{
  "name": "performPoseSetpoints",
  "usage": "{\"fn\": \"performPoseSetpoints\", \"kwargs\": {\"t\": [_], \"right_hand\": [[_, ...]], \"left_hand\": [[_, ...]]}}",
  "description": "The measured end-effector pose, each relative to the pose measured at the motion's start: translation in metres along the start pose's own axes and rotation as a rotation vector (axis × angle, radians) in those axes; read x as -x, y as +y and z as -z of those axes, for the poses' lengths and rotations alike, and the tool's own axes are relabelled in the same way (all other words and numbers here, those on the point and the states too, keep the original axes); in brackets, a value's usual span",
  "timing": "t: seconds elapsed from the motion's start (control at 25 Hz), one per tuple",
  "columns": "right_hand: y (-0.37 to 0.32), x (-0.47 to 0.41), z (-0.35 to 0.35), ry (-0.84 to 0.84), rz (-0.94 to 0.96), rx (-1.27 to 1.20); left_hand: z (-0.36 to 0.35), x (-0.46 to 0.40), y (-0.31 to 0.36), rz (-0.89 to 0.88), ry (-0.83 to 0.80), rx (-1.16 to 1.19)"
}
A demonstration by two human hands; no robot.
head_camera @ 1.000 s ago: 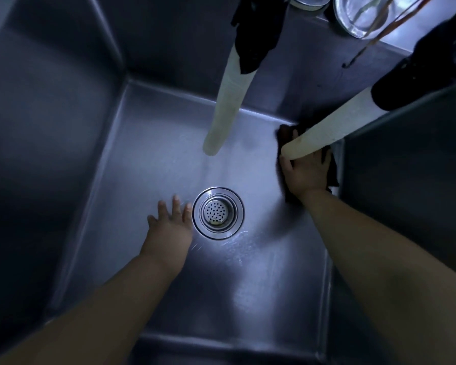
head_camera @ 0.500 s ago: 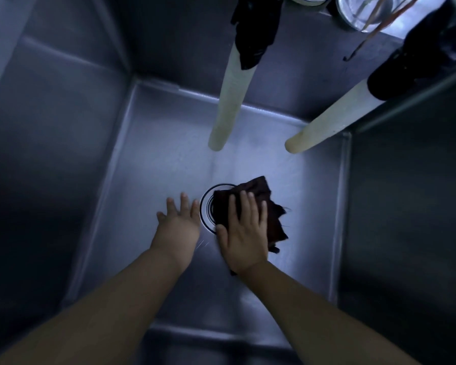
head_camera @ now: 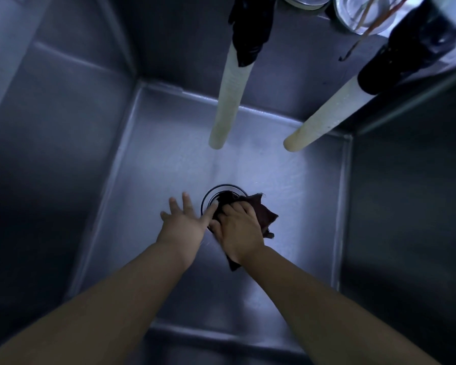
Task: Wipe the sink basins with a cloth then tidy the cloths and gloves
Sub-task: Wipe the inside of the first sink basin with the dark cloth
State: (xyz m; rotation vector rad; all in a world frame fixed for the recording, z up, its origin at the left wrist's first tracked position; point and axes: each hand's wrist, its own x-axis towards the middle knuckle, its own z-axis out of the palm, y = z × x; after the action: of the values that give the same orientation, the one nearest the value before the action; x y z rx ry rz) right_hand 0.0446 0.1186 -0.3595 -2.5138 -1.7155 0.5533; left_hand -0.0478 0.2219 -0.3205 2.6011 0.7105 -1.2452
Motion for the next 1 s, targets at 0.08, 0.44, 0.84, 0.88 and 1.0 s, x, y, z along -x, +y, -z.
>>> {"fn": "performPoseSetpoints", "kwargs": {"t": [0.08,0.44,0.84,0.88,1.0], "right_hand": [[0.003,0.001,0.0,0.032,0.04,0.008],[0.027,-0.01,0.016,-0.199,0.315,0.142],[0.015,-0.002,0.016,-0.197,0.186,0.312],[0.016,-0.002,0.015,-0.184,0.156,0.232],[0.02,-0.003,0.01,-0.141,0.102,0.041]], "left_hand": [[0.002,-0.005,0.003,0.006,-0.051,-0.038],[-0.002,-0.011,0.007,0.03,-0.012,-0.047],[0.0,-0.009,0.007,0.025,0.006,-0.059],[0.0,-0.008,0.006,0.02,0.006,-0.062],[-0.003,-0.008,0.003,0.011,0.022,-0.053]]}}
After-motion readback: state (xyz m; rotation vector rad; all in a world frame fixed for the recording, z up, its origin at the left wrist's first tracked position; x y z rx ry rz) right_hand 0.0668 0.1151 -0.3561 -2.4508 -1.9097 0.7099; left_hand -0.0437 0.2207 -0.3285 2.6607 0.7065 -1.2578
